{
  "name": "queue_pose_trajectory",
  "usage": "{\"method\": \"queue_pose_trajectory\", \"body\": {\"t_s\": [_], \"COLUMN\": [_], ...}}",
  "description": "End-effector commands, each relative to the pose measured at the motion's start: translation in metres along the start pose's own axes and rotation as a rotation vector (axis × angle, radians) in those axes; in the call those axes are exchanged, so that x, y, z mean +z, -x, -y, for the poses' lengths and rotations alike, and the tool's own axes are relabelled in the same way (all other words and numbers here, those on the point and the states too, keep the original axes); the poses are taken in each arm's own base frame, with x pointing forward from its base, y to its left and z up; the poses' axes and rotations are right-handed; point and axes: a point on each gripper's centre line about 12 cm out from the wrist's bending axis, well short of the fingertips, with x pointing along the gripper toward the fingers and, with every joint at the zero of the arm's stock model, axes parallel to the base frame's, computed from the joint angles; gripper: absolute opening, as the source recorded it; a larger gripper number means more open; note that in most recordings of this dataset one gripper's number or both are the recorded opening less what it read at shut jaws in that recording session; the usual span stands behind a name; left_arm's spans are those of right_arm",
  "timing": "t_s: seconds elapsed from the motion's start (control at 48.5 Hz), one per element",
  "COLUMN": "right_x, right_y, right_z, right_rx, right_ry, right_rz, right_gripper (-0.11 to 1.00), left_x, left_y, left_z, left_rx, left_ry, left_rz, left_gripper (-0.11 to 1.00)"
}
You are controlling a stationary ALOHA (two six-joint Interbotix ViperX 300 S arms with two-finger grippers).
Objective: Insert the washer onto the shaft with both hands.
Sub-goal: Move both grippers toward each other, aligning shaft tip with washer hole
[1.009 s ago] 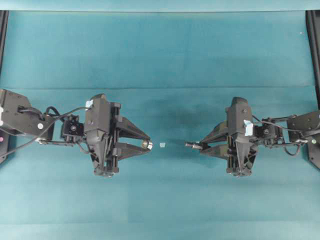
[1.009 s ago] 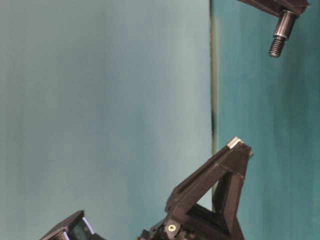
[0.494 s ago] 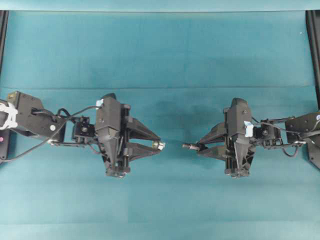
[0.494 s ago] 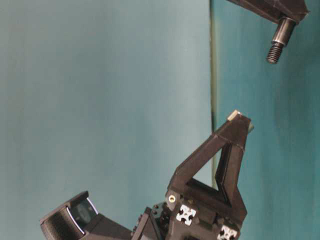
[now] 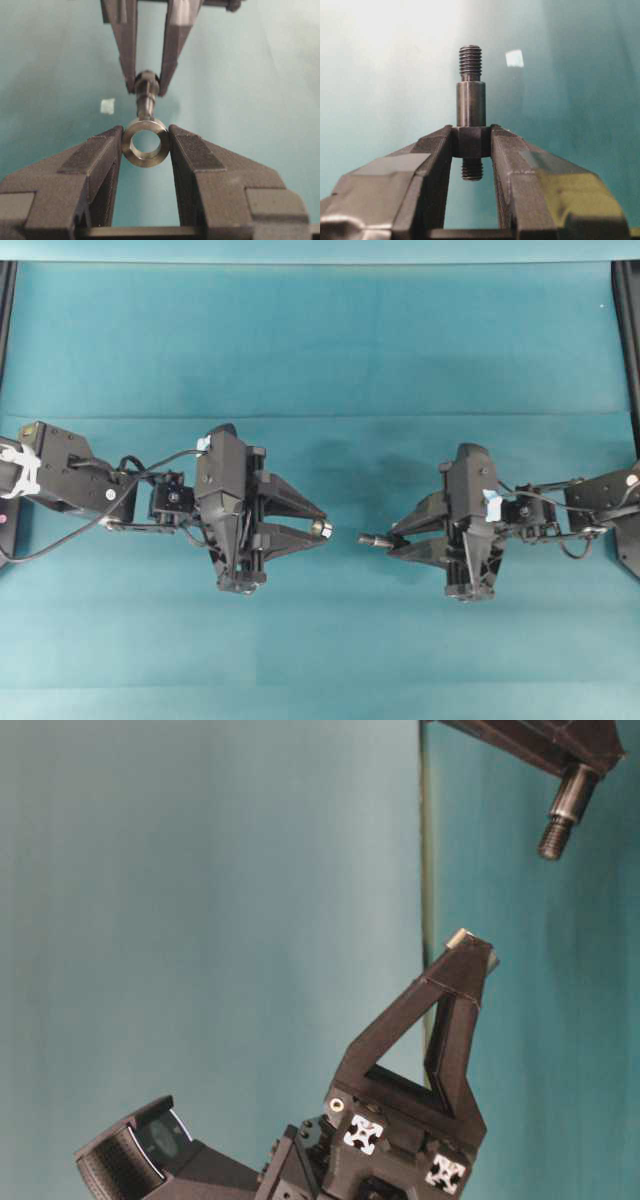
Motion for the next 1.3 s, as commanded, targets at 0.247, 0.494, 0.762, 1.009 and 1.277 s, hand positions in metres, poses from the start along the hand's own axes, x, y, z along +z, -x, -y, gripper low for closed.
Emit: {"method": "queue_pose_trajectory", "body": {"t_s": [0.247, 0.494, 0.762, 1.009, 1.277], "right_x": [0.011, 0.010, 0.011, 0.012, 0.014], "right_y": [-0.005, -0.005, -0.005, -0.006, -0.006], "right_z": [-0.003, -0.003, -0.004, -0.004, -0.004], "right_rx": [0.012, 0.014, 0.016, 0.016, 0.017], "right_ry": [-0.006, -0.006, -0.005, -0.006, -0.006], "right_rz": [0.052, 0.055, 0.059, 0.066, 0.075], "right_gripper": [0.00, 0.00, 0.00, 0.00, 0.00], "left_x": [0.007, 0.008, 0.009, 0.006, 0.001], "left_y": [-0.003, -0.005, -0.016, -0.023, -0.023], "left_z": [0.006, 0.006, 0.006, 0.010, 0.010], "left_rx": [-0.016, -0.018, -0.018, -0.025, -0.024], "left_ry": [0.020, 0.021, 0.021, 0.019, 0.044], "left_rz": [0.028, 0.029, 0.031, 0.022, 0.008], "left_gripper": [0.37, 0.37, 0.37, 0.37, 0.37]}}
